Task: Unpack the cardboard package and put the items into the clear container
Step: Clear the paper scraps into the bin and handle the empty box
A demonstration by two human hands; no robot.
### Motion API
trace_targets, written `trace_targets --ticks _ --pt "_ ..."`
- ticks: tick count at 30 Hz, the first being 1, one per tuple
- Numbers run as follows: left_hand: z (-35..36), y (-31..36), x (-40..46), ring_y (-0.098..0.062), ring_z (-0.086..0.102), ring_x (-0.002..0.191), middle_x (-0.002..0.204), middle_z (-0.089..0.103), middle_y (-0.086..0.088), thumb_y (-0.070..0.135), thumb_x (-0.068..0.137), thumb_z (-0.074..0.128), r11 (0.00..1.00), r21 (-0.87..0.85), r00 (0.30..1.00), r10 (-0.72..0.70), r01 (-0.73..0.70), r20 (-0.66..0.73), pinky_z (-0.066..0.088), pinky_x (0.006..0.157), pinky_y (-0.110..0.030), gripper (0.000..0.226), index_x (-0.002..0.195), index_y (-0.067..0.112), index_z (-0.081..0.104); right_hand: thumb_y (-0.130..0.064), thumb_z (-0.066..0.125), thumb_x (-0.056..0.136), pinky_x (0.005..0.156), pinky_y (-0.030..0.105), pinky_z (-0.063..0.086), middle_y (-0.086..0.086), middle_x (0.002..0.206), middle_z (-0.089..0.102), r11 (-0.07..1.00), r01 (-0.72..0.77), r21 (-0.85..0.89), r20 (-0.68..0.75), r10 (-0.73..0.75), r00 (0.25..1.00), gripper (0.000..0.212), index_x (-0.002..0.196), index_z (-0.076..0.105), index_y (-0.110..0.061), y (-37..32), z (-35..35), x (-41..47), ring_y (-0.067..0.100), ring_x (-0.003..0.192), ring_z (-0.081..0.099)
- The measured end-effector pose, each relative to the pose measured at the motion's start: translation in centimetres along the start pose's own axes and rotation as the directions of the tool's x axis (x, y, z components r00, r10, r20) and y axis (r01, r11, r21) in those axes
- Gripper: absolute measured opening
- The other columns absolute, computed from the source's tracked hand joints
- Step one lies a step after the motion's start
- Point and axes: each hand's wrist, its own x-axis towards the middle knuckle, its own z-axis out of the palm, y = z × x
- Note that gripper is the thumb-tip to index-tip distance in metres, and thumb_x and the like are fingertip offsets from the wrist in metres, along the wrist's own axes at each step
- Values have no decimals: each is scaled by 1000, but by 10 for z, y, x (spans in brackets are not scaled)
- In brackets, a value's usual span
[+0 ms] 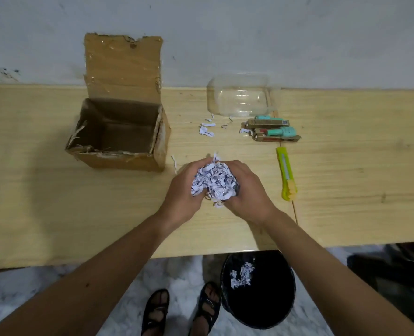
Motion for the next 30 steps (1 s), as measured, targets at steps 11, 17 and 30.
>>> trace_targets --ticks 11,17,30 --pt "24 32 -20 -13 64 129 136 69 4 -15 84 68 995 -98 978 35 -15 205 53 110 -41 72 135 35 61 -16 78 82 89 30 57 -5 121 72 929 -320 186 -201 355 913 48 128 66 -21 -35 -17 -75 9 108 70" --pt "61 73 -38 21 63 98 117 73 10 -9 85 73 995 -83 902 87 -57 424 47 82 -4 62 138 21 62 -14 74 82 96 32 55 -7 123 71 881 -417 224 -308 470 827 53 133 64 -23 -52 -56 -147 6 113 67" --pt "205 83 -133 -7 62 120 131 69 3 -2 88 75 976 -92 714 208 -199 668 48 103 -20 56 139 19 62 -16 80 87 92 27 55 -8 122 73 685 -621 380 -428 726 538 51 134 63 -19 -24 -60 -336 6 111 69"
